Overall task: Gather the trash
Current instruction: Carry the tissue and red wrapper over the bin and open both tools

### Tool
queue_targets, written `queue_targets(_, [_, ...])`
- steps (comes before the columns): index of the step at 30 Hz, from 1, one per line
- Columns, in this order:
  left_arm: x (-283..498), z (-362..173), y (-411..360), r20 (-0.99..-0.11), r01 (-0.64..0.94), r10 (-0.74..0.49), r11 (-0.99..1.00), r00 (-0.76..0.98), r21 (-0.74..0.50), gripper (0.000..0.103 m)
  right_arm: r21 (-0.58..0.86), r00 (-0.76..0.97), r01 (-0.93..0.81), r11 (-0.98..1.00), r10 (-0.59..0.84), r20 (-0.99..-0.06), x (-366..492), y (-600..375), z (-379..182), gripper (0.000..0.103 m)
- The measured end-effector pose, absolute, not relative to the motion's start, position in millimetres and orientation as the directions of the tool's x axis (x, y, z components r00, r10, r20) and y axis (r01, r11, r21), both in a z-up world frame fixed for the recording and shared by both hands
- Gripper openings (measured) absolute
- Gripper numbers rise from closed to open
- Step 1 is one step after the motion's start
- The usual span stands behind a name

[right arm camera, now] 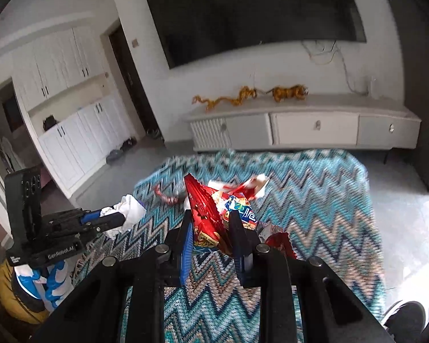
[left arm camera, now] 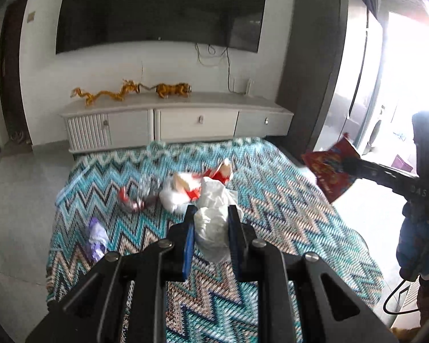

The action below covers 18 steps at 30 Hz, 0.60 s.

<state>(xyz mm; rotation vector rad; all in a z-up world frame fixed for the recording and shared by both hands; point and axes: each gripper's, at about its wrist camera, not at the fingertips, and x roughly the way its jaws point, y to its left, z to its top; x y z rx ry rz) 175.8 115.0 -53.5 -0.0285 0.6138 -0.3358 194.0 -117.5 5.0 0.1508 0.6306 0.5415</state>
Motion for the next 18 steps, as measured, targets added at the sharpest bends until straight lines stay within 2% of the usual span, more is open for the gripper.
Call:
queue_targets(8, [171, -6, 76, -0.498, 0.345, -0.348, 0.933, 0.794, -0.101, 0.019, 0.274, 0.766, -0.386, 0.881, 0.471, -0.437, 159, -179, 40, 0.023])
queue_targets(18, [184, 19, -24, -0.505, 0.493, -0.461, 0.866, 0.729, -0.078, 0.019, 0.244, 0.876, -0.205, 0.948, 0.288, -0.386, 113, -289, 54, 0.023])
